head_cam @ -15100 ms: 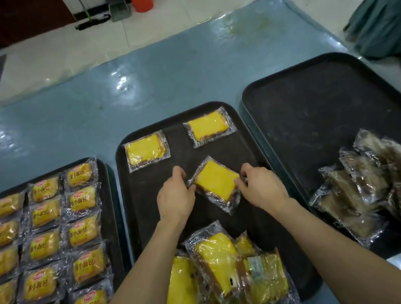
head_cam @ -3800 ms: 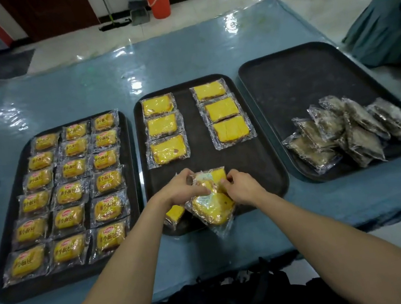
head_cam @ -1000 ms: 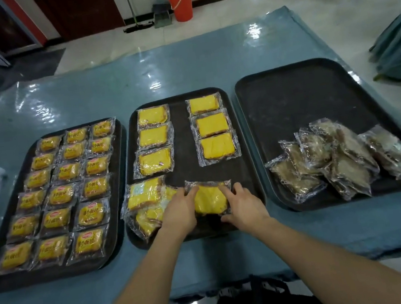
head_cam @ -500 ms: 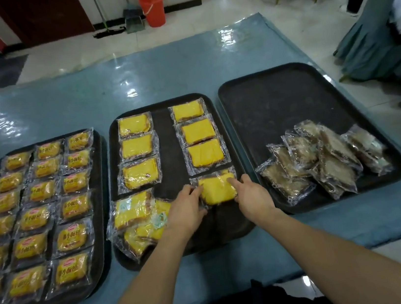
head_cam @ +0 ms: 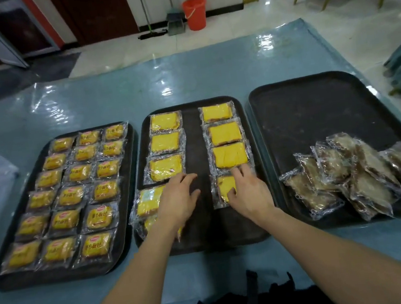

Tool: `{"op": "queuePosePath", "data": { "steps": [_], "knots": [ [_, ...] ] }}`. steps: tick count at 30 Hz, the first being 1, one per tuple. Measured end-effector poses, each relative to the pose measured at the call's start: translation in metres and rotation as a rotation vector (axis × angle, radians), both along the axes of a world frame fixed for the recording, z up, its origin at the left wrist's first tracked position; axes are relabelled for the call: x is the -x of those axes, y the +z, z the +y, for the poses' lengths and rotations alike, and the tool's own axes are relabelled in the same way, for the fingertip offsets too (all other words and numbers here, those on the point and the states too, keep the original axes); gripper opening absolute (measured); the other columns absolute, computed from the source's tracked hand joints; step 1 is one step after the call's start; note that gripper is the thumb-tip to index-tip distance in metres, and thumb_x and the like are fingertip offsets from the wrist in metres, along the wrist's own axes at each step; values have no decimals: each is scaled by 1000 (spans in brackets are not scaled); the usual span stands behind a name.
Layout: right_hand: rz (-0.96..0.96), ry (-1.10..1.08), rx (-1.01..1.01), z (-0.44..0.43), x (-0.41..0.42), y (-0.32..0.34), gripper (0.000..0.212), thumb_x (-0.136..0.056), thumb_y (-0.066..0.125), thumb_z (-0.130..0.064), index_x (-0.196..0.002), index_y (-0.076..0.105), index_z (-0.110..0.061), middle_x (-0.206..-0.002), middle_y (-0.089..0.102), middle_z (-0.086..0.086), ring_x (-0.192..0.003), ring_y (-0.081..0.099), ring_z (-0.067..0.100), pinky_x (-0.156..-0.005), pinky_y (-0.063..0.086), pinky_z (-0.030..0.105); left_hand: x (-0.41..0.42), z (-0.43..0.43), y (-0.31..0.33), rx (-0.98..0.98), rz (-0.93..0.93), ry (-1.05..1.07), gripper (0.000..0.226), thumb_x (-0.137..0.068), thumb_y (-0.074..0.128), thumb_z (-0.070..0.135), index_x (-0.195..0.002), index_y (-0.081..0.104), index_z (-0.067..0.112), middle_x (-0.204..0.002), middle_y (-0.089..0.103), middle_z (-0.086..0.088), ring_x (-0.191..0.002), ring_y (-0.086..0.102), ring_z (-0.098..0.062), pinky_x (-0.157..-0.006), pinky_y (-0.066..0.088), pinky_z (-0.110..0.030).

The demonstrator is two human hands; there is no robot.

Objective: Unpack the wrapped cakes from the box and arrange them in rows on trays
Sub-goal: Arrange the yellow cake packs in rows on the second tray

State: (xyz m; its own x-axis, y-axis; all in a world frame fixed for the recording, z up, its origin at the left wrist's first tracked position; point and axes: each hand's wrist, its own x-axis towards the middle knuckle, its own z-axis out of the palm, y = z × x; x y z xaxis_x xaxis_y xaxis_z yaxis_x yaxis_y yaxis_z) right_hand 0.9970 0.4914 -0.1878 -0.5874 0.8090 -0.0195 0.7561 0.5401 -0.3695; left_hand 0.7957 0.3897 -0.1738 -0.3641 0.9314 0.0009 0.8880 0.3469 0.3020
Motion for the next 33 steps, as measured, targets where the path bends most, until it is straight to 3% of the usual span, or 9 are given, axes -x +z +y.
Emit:
{"op": "queuePosePath", "data": {
  "steps": [3,7,11,14,18,22,25,28,33],
  "knots": [
    [69,120,83,-20,40,-1,32,-103,59,-33,-129,59,-16,-126,53,4,-97,69,26,-74,58,36,38,-32,10,-56,36,154,37,-107,60,25,-144,65,20,-135,64,-1,-125,59,-22,-108,52,-41],
    [11,152,268,-50,85,-14,59,-100,60,-51,-149,47,-20,-137,51,6,-114,65,34,-89,58,45,86,-70,7,73,-32,241,49,-106,55,14,-154,56,19,-149,56,-6,-135,56,-28,-114,50,-46],
    [-31,-37,503,-67,118,-23,84,-98,63,-46,-167,22,-21,-160,28,14,-125,61,42,-97,54,46,122,-80,0,194,-137,179,54,-110,56,29,-162,46,21,-163,46,-6,-147,47,-28,-122,43,-48],
    [-41,-91,521,-78,128,-24,73,-98,58,-38,-164,33,-18,-158,28,12,-120,63,41,-99,54,44,142,-71,0,276,-221,103,66,-110,56,44,-168,32,24,-172,35,-4,-158,34,-28,-128,34,-52],
    [-22,-195,648,-82,129,-24,82,-86,63,-46,-161,39,-23,-152,36,8,-123,62,37,-102,55,45,152,-53,-6,471,-193,-47,85,-106,60,55,-173,13,31,-175,29,-9,-162,23,-35,-130,24,-58],
    [-44,-285,644,-96,125,-20,68,-85,69,-51,-144,53,-22,-136,43,6,-113,64,31,-99,55,43,160,-48,-13,585,-76,-123,89,-95,61,75,-167,32,33,-172,34,-10,-157,27,-39,-128,19,-61],
    [2,-369,656,-105,120,-18,45,-82,71,-46,-118,61,-21,-126,47,4,-98,65,25,-86,56,39,163,-49,-15,627,-62,-153,93,-87,59,86,-162,42,33,-167,39,-10,-154,30,-39,-126,22,-60],
    [92,-480,650,-108,112,-8,23,-80,74,-32,-94,64,-17,-103,69,5,-88,67,23,-74,56,38,161,-49,-17,596,-25,-156,95,-83,56,92,-157,48,33,-161,46,-10,-151,34,-38,-124,26,-58],
    [368,-715,469,-97,100,27,18,-83,76,-23,-92,61,-21,-89,70,-1,-81,67,18,-69,53,35,150,-52,-16,510,-42,-85,84,-92,56,83,-157,48,30,-158,51,-9,-150,37,-37,-124,27,-56]
  ]
}}
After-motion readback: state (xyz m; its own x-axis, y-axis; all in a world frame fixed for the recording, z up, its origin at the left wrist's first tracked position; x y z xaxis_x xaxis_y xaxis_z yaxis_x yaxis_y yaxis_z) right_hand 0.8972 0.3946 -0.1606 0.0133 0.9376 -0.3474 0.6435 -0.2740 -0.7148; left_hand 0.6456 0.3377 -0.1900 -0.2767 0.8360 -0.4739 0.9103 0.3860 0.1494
